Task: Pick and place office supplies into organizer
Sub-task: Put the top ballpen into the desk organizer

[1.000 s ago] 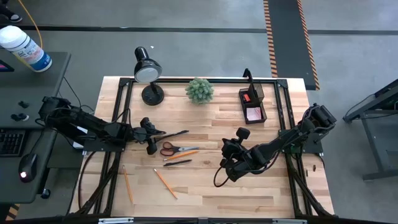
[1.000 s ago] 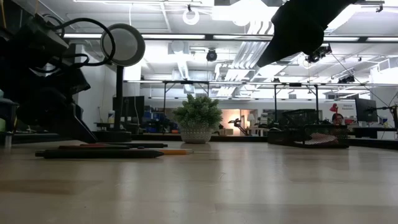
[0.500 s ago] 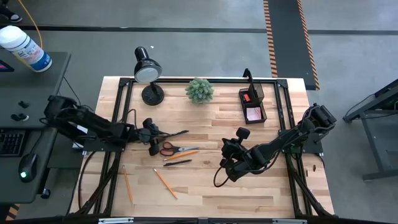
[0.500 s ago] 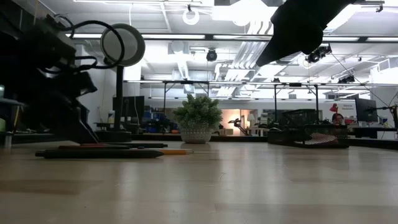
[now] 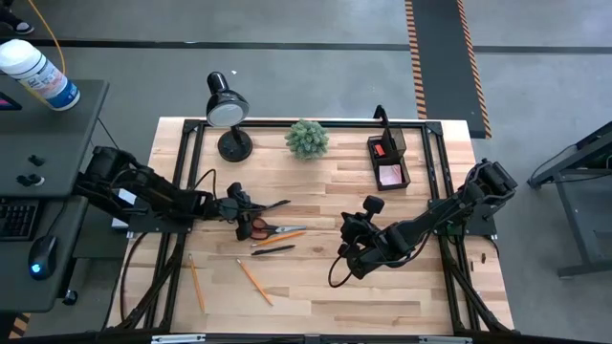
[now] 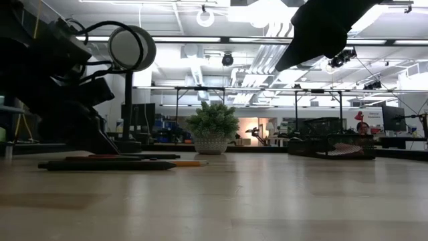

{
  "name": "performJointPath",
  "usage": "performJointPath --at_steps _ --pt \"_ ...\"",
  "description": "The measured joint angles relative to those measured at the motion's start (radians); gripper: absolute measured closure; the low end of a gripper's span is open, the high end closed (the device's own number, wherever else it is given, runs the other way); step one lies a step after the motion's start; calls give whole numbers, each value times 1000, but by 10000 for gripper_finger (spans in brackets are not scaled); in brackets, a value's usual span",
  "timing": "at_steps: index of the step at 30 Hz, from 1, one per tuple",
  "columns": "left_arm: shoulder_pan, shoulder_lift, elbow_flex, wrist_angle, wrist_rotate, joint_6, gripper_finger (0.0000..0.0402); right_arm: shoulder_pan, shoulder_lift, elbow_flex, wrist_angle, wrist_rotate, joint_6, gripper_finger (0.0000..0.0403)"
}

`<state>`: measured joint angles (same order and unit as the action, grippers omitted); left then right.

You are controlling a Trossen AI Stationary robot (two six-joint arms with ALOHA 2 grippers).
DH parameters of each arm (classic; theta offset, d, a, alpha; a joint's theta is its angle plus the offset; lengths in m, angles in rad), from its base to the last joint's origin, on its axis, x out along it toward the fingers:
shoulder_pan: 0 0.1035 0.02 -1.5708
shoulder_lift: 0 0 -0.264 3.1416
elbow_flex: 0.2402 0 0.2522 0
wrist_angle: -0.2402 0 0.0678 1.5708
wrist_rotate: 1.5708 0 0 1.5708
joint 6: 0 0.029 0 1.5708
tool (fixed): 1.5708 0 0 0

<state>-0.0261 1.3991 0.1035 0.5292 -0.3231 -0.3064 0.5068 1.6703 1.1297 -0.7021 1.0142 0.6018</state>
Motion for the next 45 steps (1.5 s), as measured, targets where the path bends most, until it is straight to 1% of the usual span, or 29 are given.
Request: performJointPath --at_steps 3,4,5,9,11,13,15,19,24,26,30,34,36,38,42,45 --pt "0 1 -2 19 8 30 379 0 0 0 0 0 0 401" --pt "0 1 -3 26 7 38 387 0 0 0 0 0 0 402" --pt "0 2 -3 37 7 45 387 0 0 0 0 0 0 401" --pt "0 6 -6 103 16 50 366 0 0 0 0 4 0 399" --pt "-2 5 -5 187 21 76 373 0 0 0 -3 8 0 401" --pt "-1 5 -5 264 21 114 389 0 0 0 -9 9 0 402" --pt "0 5 -5 347 23 141 393 0 0 0 -10 15 0 400" --pt "0 4 -5 483 64 166 383 5 0 0 -11 81 5 400" --pt "0 3 -5 624 127 180 396 22 0 0 -10 283 44 400" --pt "0 3 -5 675 144 184 393 25 0 0 4 335 69 397" --pt "0 3 -4 768 175 212 391 8 0 0 106 346 44 391" --pt "0 2 -4 813 189 253 398 -22 0 0 244 345 -50 378" --pt "0 2 -4 830 199 268 397 -38 0 0 338 330 -122 368" --pt "0 2 -4 852 214 276 395 -59 0 0 453 266 -216 356" --pt "0 2 -4 901 269 283 397 -109 -9 0 736 25 -452 327" --pt "0 2 -4 932 304 302 398 -129 -19 0 901 -131 -596 307"
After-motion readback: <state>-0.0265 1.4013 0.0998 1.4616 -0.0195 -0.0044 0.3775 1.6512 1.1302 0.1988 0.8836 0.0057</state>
